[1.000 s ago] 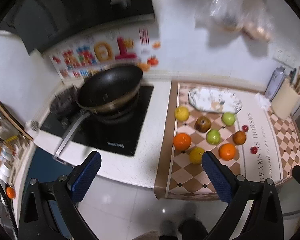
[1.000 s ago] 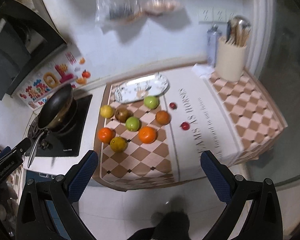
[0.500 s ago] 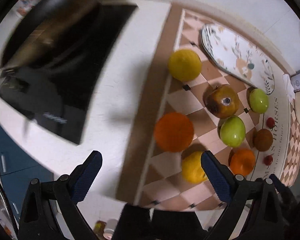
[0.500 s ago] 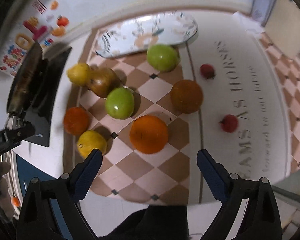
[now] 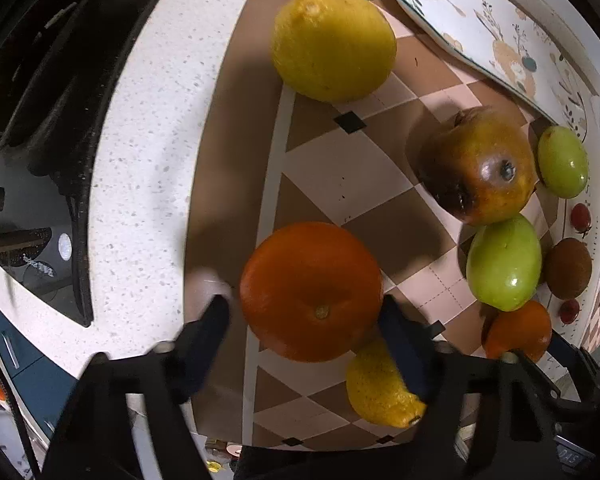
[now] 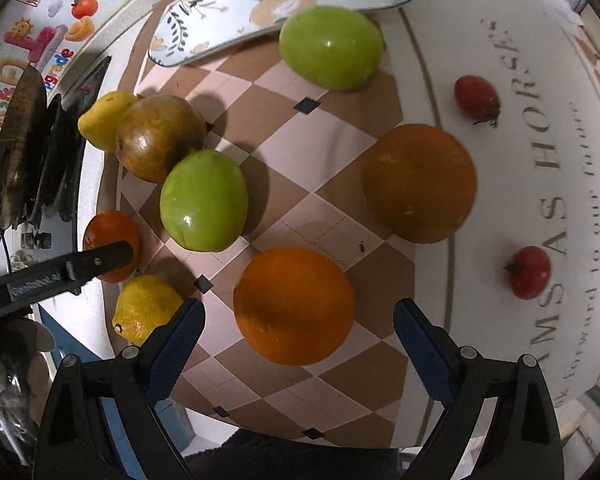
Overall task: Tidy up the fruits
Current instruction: 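Grasp an orange with the left gripper while the right gripper grasps another orange, then lower both held oranges onto the white oval plate and open both grippers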
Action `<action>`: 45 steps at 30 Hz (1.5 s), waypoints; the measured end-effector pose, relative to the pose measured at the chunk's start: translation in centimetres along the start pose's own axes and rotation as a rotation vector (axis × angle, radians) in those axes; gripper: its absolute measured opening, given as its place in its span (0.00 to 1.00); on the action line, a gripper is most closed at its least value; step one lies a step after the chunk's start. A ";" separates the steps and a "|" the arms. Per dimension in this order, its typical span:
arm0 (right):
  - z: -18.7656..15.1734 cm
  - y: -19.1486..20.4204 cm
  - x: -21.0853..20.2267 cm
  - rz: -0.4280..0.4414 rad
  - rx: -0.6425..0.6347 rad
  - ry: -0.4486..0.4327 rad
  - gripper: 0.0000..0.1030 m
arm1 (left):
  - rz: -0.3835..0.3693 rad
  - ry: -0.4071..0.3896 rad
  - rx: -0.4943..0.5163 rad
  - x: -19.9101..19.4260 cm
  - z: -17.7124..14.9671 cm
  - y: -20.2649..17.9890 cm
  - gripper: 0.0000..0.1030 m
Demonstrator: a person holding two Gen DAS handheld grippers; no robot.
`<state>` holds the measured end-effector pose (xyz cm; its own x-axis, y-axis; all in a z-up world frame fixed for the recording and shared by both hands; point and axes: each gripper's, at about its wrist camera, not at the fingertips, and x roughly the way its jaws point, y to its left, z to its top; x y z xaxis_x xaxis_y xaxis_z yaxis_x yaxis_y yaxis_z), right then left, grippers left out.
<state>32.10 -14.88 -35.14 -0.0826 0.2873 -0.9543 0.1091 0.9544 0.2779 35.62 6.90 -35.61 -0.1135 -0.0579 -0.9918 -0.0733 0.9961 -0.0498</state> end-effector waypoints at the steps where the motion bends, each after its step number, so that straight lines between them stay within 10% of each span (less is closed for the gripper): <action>1: 0.0 0.1 0.2 0.000 -0.003 0.006 0.91 | -0.012 -0.001 0.000 0.1 0.0 -0.1 0.60; 7: 0.0 0.8 1.4 -0.002 -0.033 0.016 0.64 | 0.041 -0.044 0.029 0.0 -0.7 -0.7 0.59; 17: 0.7 1.2 -2.2 0.050 -0.069 -0.049 0.63 | -0.047 -0.179 0.042 -8.6 -1.2 -2.8 0.59; 25: 8.7 1.8 -9.8 0.118 -0.106 -0.204 0.63 | -0.171 -0.291 0.056 -15.5 8.7 -6.8 0.59; 35: 23.6 0.8 -5.8 -0.003 -0.147 -0.152 0.63 | -0.183 -0.100 0.006 -7.9 21.8 -11.1 0.59; 45: 27.8 -0.1 -1.6 -0.037 -0.168 -0.061 0.63 | -0.136 0.009 0.013 -4.0 24.1 -11.7 0.59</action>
<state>59.73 -17.73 -36.74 -0.0226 0.2510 -0.9677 -0.0602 0.9659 0.2520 60.76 -2.89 -33.93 -0.1122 -0.1927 -0.9748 -0.0759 0.9798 -0.1849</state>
